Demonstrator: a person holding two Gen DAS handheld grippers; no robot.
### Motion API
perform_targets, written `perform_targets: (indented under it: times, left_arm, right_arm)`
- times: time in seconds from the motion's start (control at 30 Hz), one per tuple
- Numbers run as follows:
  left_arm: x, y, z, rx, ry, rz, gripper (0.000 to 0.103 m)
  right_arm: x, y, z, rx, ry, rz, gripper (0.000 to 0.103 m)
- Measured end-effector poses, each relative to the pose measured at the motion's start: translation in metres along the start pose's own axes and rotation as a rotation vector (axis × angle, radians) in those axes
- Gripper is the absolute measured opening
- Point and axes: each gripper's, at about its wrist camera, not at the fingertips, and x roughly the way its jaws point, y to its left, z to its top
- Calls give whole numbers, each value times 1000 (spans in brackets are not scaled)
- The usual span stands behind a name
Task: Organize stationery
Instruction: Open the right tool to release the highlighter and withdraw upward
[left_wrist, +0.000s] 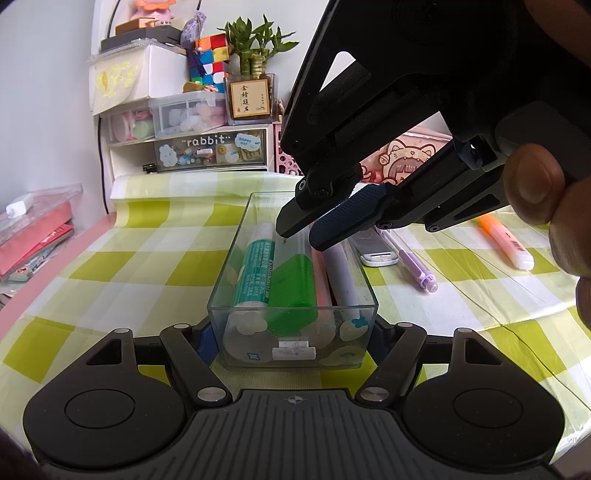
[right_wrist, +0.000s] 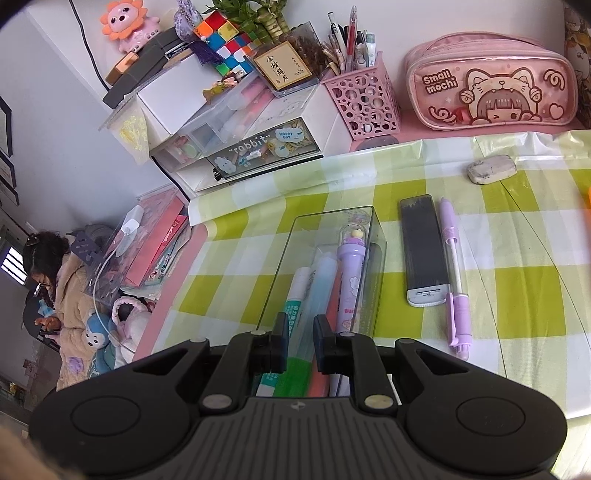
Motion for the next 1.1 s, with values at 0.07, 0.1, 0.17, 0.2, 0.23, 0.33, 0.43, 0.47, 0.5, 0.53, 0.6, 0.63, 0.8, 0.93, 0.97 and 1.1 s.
perform_targets:
  times: [0.07, 0.1, 0.17, 0.2, 0.23, 0.33, 0.43, 0.47, 0.5, 0.53, 0.6, 0.63, 0.8, 0.93, 0.97, 1.1]
  left_arm:
    - [0, 0, 0, 0, 0, 0, 73]
    - [0, 0, 0, 0, 0, 0, 73]
    - [0, 0, 0, 0, 0, 0, 73]
    - [0, 0, 0, 0, 0, 0, 73]
    - [0, 0, 0, 0, 0, 0, 73]
    - [0, 0, 0, 1, 0, 0, 73]
    - [0, 0, 0, 1, 0, 0, 73]
    - [0, 0, 0, 1, 0, -1, 73]
    - [0, 0, 0, 1, 0, 0, 73]
    - [0, 0, 0, 1, 0, 0, 73]
    - [0, 0, 0, 1, 0, 0, 73]
    - [0, 0, 0, 1, 0, 0, 73]
    - [1, 0, 1, 1, 0, -1, 73]
    - [1, 1, 1, 1, 0, -1, 73]
    - [1, 1, 1, 2, 0, -1, 73]
    - [1, 0, 1, 1, 0, -1, 73]
  right_arm:
    - [-1, 0, 0, -6, -4, 14, 6]
    - [-1, 0, 0, -7, -4, 18, 6]
    - [-2, 1, 0, -11, -5, 27, 6]
    - [-2, 2, 0, -17, -8, 39, 6]
    - [-2, 3, 0, -20, -7, 55, 6]
    - [-1, 4, 0, -24, -1, 70, 6]
    - [0, 1, 0, -8, 5, 86, 6]
    - [-1, 0, 0, -3, -2, 77, 6]
    - [-4, -2, 0, -5, -12, 61, 6]
    - [-5, -3, 1, -7, -15, 45, 6]
    - [-5, -7, 1, -2, -3, 31, 6]
    - [-4, -9, 1, 5, 6, 43, 6]
    - [-1, -5, -2, -14, 11, 43, 8]
    - [-3, -7, -2, -5, 4, 88, 7]
    - [-3, -7, -2, -4, 0, 90, 8]
    - [-2, -8, -3, 2, -7, 97, 8]
